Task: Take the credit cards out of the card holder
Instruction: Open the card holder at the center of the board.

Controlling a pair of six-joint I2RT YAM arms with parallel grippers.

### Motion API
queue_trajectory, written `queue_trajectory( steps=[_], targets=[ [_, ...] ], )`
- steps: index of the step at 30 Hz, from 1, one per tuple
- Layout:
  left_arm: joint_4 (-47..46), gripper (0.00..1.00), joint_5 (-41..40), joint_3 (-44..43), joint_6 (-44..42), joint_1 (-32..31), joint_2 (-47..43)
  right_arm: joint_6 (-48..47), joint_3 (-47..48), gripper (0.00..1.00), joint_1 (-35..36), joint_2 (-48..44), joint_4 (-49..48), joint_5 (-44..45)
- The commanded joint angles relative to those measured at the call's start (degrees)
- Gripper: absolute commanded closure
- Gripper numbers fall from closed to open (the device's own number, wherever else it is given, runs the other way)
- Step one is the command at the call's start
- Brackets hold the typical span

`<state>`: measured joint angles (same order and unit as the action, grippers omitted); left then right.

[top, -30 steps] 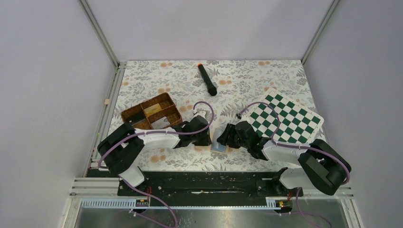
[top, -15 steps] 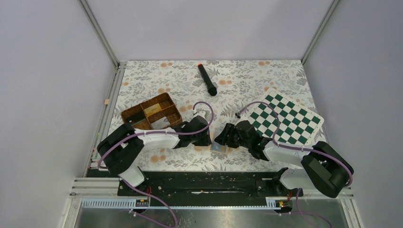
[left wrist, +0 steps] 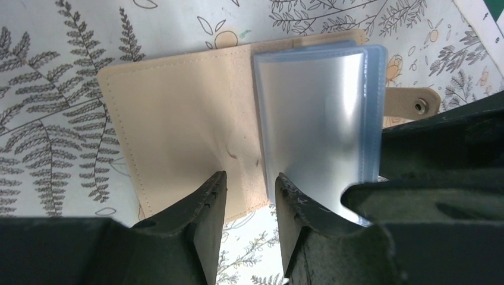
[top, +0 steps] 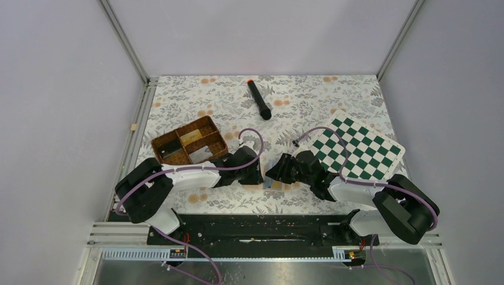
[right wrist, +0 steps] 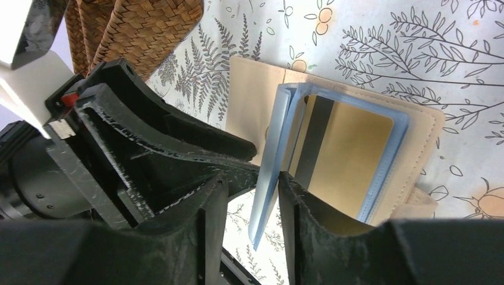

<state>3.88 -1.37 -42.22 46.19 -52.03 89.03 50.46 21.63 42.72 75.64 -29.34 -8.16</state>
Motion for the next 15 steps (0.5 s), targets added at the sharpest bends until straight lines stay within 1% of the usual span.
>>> queue_trajectory(
  steps=[1,3,6,11,15],
  targets=[
    [1.11,0.63,2.77,0.72,0.80,1.27,-3.88,0.82,-0.10,0.61,-0.09,0.93,-4.07,-1.54],
    [1.42,0.63,3.05,0.97,0.84,1.96,-4.77,0.94,-0.09,0.65,-0.10,0.98,-4.44,-1.85],
    [2.19,0.62,2.90,1.22,0.68,2.74,-5.89,1.03,-0.14,0.66,-0.10,1.01,-4.97,-2.61],
    [3.54,0.61,2.35,1.65,0.21,3.86,-7.86,1.27,-0.06,0.61,-0.10,1.33,-5.17,-3.25],
    [3.92,0.61,2.24,2.28,0.04,5.00,-9.39,1.85,0.05,0.60,-0.16,2.28,-6.23,-4.23]
  ],
)
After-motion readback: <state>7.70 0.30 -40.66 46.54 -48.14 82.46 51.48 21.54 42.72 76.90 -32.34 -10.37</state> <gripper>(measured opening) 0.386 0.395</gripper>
